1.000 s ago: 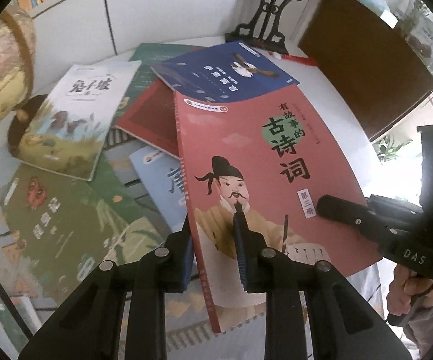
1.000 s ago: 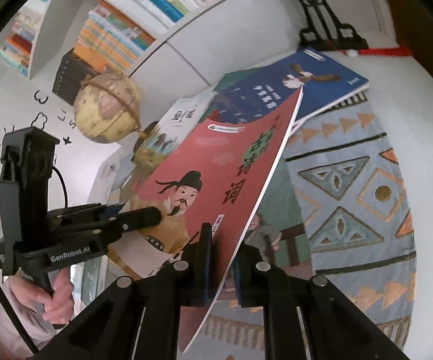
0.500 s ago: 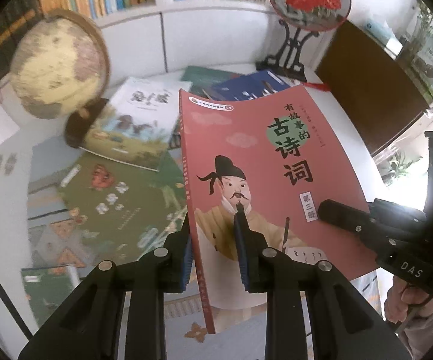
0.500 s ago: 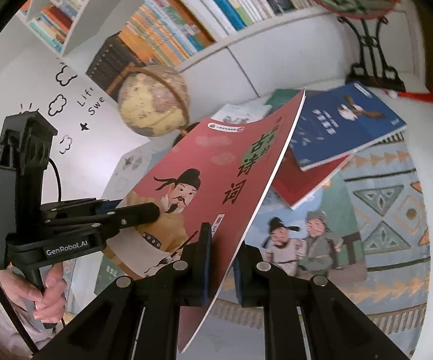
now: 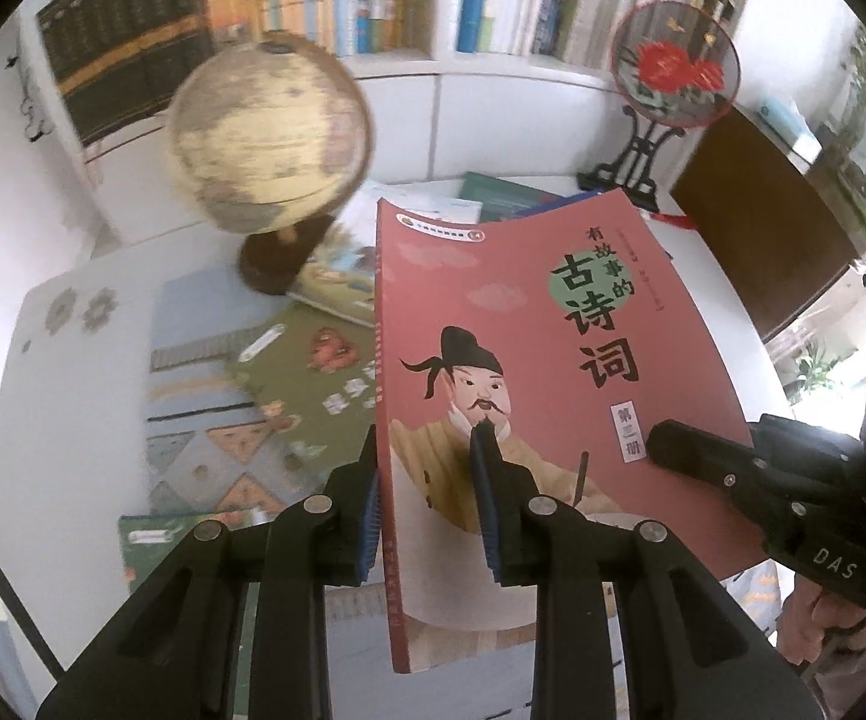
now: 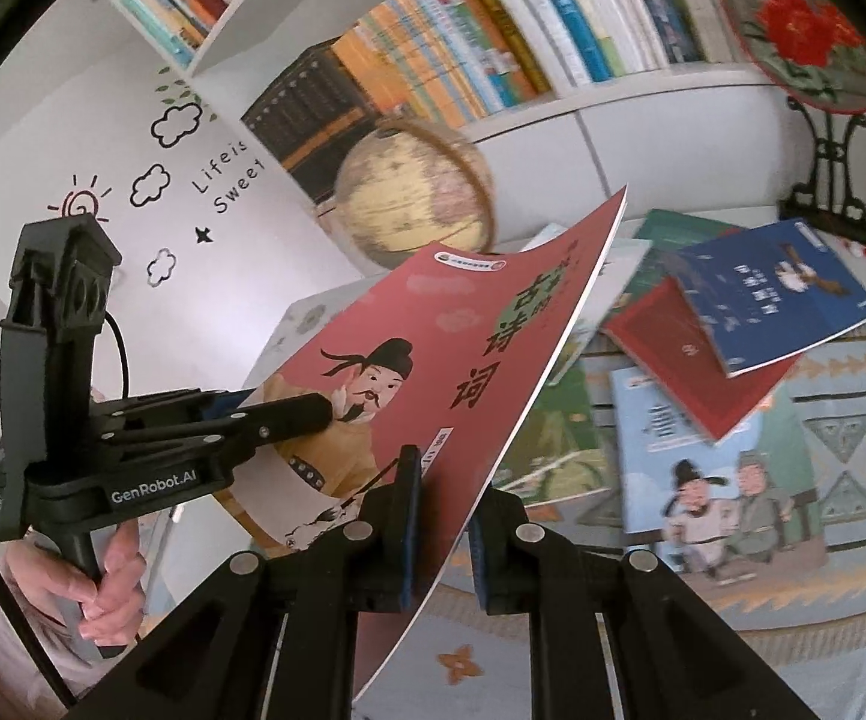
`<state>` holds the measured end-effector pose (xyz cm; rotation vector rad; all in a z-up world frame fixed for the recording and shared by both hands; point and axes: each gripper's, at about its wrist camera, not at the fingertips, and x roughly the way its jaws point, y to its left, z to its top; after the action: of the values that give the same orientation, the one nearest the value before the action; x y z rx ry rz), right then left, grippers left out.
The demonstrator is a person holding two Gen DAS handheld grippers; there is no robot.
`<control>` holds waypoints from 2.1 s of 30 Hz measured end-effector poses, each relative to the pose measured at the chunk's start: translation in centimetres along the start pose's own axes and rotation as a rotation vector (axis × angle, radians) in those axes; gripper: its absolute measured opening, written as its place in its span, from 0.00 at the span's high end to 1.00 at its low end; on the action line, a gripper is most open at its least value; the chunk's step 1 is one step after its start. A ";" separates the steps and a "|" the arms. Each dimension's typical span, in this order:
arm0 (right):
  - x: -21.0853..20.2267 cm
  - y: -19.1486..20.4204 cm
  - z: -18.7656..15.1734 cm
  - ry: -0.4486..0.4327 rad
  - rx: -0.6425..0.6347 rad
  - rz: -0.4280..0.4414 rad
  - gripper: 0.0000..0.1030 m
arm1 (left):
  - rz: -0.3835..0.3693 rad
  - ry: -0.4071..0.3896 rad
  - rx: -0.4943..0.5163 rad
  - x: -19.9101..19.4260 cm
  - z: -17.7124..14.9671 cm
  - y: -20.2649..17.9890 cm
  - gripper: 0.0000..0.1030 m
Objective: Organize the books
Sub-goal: 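Lift the red book upright with both grippers and carry it toward the globe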
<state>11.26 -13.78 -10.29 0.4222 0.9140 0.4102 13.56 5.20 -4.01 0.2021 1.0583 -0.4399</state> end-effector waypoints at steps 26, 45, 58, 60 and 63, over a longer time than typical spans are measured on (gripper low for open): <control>12.4 15.9 -3.9 0.140 -0.137 0.084 0.86 | 0.122 0.008 -0.199 -3.8 -9.5 18.0 0.76; 19.9 18.8 -10.7 0.319 -0.133 0.094 0.85 | 0.102 0.119 -0.386 -0.3 -18.5 24.0 0.74; 23.8 16.2 -13.6 0.442 0.020 0.077 0.85 | 0.074 0.209 -0.413 3.4 -21.2 25.0 0.70; 24.4 15.9 -14.2 0.472 0.042 0.075 0.85 | 0.076 0.229 -0.423 4.0 -21.7 25.2 0.69; 25.4 15.2 -15.1 0.523 0.098 0.067 0.85 | 0.087 0.266 -0.427 4.8 -22.5 25.3 0.69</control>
<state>10.27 14.57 -27.65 0.4436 1.4341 0.5516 8.89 34.89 -20.30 -0.0764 1.3727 -0.1015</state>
